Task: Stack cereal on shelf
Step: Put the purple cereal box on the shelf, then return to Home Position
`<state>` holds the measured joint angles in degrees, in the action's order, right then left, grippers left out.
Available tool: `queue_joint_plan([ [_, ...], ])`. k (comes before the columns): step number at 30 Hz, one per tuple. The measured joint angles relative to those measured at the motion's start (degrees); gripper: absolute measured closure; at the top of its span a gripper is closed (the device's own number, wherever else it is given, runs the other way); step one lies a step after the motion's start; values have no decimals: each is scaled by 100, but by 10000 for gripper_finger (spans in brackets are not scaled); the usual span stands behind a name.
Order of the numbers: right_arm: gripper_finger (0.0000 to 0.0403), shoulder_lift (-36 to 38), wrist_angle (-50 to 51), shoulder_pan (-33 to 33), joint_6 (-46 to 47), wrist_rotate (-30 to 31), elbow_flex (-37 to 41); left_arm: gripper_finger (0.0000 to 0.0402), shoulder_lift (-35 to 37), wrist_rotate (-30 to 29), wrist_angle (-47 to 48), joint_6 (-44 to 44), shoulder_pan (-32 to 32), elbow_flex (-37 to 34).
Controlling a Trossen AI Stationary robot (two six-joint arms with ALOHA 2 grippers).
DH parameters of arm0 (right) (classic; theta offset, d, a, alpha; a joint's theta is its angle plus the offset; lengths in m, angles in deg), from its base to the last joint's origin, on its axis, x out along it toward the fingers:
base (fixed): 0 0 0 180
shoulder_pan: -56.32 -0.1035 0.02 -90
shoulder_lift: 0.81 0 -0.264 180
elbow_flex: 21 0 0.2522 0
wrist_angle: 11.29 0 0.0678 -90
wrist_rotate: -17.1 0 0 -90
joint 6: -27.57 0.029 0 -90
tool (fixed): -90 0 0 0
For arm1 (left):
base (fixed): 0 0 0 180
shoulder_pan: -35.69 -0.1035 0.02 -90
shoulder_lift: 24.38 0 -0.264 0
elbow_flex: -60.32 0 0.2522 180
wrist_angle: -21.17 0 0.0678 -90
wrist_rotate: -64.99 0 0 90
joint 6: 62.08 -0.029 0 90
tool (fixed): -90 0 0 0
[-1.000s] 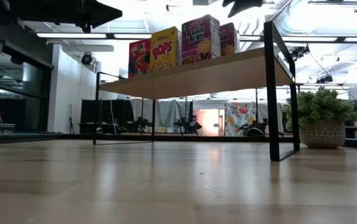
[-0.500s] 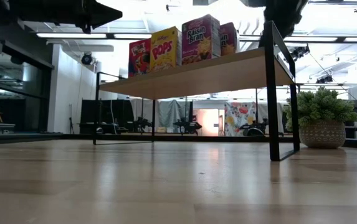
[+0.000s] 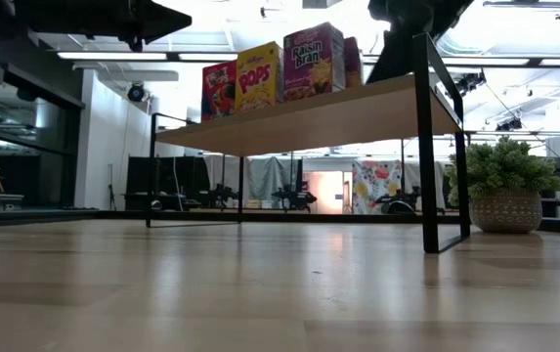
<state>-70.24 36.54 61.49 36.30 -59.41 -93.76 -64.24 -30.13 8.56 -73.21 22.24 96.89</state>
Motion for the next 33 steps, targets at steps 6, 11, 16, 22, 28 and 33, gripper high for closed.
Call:
queue_joint_plan([
  [6, 400, 0, -212, 85, 2, -325, 0, 401, 0, 0, 2, 0, 0, 0],
  [11, 402, 66, 231, 81, 20, -304, -40, 401, 1, 1, 8, 0, 0, 0],
  [16, 401, 336, 691, 81, 31, -26, -133, 401, 0, -51, 123, -173, 0, 0],
  [22, 401, 770, 1131, 81, 178, 355, -111, 401, 12, -34, 246, -204, -2, 0],
  [28, 401, 922, 1277, 80, 291, 436, -111, 401, 264, 1531, 724, 520, 46, 4],
  [33, 401, 920, 1303, 81, 163, 455, -109, 401, 608, 2227, 1273, 925, 685, -254],
])
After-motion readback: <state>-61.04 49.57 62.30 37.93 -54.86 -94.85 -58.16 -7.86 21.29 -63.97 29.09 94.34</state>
